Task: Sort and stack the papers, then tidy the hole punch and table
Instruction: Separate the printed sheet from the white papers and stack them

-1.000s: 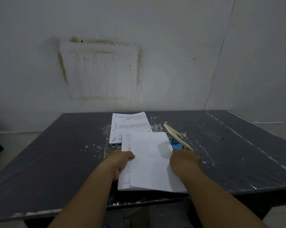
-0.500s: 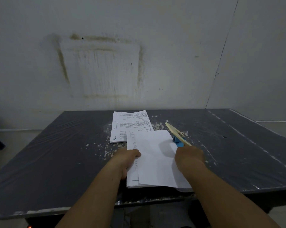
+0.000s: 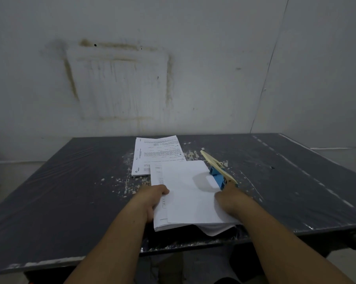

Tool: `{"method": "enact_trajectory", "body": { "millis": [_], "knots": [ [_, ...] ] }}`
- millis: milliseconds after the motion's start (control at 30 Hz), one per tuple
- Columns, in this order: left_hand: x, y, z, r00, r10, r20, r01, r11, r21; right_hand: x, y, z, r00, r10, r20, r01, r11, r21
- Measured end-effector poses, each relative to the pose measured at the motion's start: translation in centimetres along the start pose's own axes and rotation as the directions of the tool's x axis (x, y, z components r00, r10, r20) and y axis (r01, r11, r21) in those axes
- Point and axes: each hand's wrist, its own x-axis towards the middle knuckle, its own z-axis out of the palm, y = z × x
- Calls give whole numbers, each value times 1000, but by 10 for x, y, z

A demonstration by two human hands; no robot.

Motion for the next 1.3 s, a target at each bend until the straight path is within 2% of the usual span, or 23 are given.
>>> {"method": "enact_trajectory", "body": {
  "millis": [133, 200, 300, 400, 500, 600, 733, 867, 967, 1100, 1300],
  "knots": [
    [0, 1, -1, 1000, -10, -10, 10, 1000, 12, 7, 3, 6, 993, 105, -60, -99, 991, 90],
    [0, 2, 0, 1000, -14, -2, 14, 1000, 12, 8, 7, 5, 994, 91, -60, -80, 982, 172],
    [-1, 1, 1, 1000, -7, 8, 7, 1000, 11, 11, 16, 5, 994, 54, -94, -38, 986, 163],
    [-3, 0, 2, 1000, 0, 23, 0, 1000, -8, 12, 23, 2, 989, 116, -92, -97, 977, 190],
    [-2, 0, 1, 999, -5, 37, 6, 1000, -25, 7, 20, -3, 988, 150, -38, -138, 964, 227],
    [1, 0, 0, 999, -19, 45, 21, 999, -35, 6, 16, -9, 992, 122, 14, -123, 972, 202],
    [2, -1, 1, 999, -27, 45, 29, 999, -43, 5, 15, -16, 989, 89, 122, -122, 947, 297],
    [1, 1, -3, 999, -32, 36, 33, 998, -49, -1, 19, -20, 922, 250, 295, -365, 816, 449],
    [-1, 4, -6, 998, -36, 59, 39, 998, -48, -5, 20, -21, 902, 237, 362, -409, 739, 536],
    [-4, 3, -10, 996, -42, 83, 43, 999, -17, -11, 19, -22, 892, 218, 395, -429, 680, 594],
    [-4, 3, -7, 995, -59, 83, 59, 998, 2, -15, 13, -23, 883, 243, 401, -446, 701, 556]
  ]
}}
